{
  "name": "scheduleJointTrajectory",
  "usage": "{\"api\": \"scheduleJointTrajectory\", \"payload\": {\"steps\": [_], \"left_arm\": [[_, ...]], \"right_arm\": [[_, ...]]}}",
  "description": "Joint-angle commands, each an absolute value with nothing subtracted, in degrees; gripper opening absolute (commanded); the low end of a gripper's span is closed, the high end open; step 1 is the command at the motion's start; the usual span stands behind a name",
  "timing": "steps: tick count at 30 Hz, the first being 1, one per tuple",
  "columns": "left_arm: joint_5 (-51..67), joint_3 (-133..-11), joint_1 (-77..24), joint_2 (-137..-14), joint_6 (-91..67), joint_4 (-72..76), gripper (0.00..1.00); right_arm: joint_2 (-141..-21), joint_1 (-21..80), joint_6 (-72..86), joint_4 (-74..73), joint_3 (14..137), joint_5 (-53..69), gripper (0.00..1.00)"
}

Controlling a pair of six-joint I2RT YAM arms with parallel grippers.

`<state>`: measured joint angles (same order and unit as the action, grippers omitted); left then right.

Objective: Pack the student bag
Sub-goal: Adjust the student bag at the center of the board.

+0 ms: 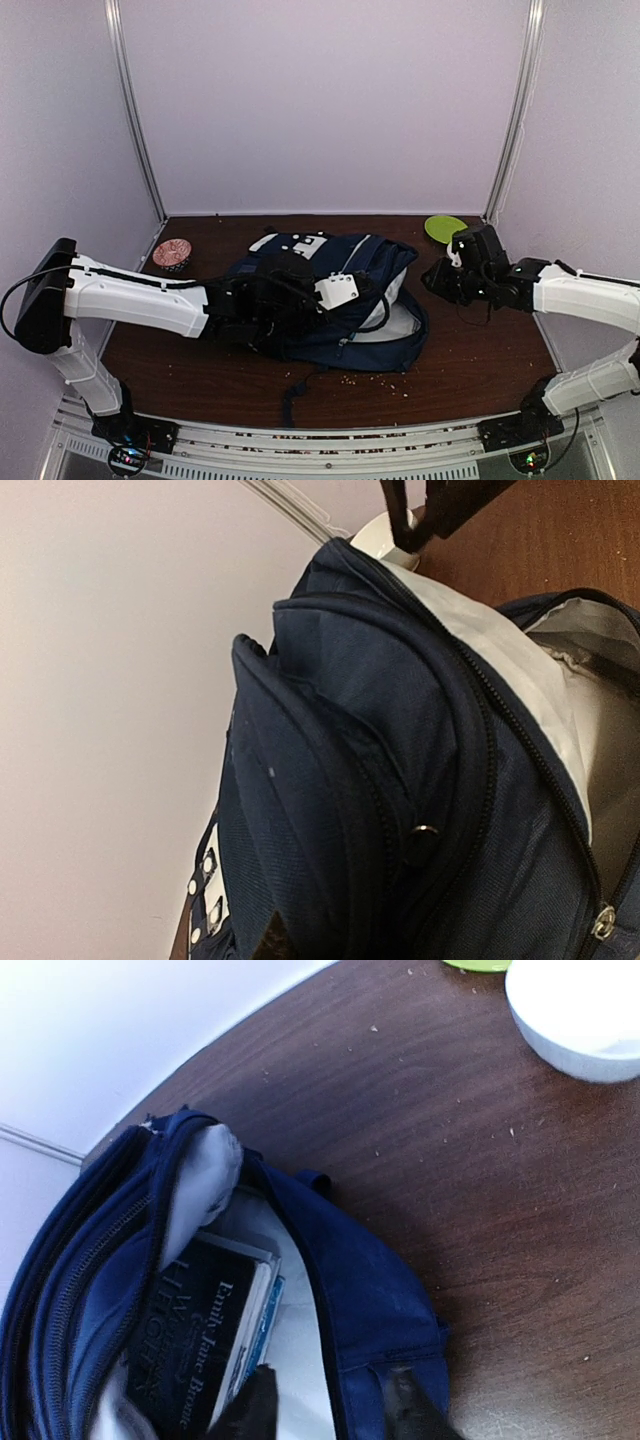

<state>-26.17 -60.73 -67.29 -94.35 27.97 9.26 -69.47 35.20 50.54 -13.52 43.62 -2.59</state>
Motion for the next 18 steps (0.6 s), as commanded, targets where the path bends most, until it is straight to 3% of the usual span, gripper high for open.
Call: {"api": "scheduleJointTrajectory", "payload": {"steps": [1,7,18], "left_arm": [[-32.1,-62.9,-65.7,-94.1,24.8,15.3,0.0],[-32.4,-65.5,-65.8,-95.9,24.3,14.6,0.0],[-33.2,-66.7,-66.0,-95.2,24.2,12.9,0.0]], "right_arm": [[-61.9,39.6,50.8,-11.9,45.6,-7.3,0.49],[-65.1,48.0,50.1,-16.6,49.9,-8.4,0.69],[-73.5,56.3,48.1,-21.6,53.8,-14.6,0.79]]}}
